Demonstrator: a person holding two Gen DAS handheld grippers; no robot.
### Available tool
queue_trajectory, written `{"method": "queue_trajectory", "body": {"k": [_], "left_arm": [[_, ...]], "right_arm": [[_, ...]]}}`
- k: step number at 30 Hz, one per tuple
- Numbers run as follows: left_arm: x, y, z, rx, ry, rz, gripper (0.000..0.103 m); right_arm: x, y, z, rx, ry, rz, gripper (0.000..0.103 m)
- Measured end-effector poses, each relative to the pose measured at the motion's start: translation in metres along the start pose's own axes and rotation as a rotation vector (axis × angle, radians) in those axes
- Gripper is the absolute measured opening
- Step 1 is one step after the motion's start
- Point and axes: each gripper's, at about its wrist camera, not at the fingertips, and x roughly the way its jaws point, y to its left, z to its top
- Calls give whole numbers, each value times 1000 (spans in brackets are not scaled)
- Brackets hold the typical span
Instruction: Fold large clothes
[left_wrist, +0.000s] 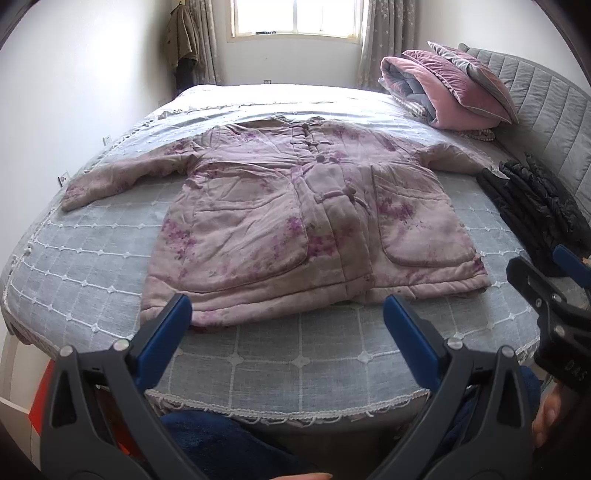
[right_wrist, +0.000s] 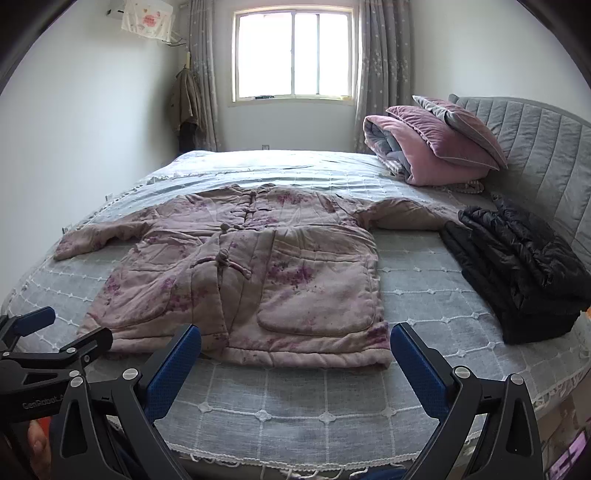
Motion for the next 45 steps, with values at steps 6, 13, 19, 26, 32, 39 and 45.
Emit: {"method": "queue_trajectory", "body": {"k": [6, 13, 19, 26, 32, 39, 45], "left_arm": [[1, 0, 1, 0, -3, 1, 103], [11, 1, -2, 3, 24, 3, 103], [11, 2, 3, 5, 9, 13, 103], [15, 6, 2, 0, 15, 14, 103], [17, 5, 0, 8, 23, 11, 103], [25, 15, -2, -3, 35, 23, 103], [31, 41, -14, 42, 31, 63, 103]], "right_arm": [[2, 1, 3, -5, 4, 3, 103], [13, 0, -1, 1, 42, -30, 103], [16, 3, 1, -9, 53, -41, 103], [19, 4, 4, -11, 59, -45, 103], [26, 5, 0, -14, 81, -57, 103], [30, 6, -5, -23, 53, -61, 103], [42, 3, -11, -48, 81, -47, 103]]}}
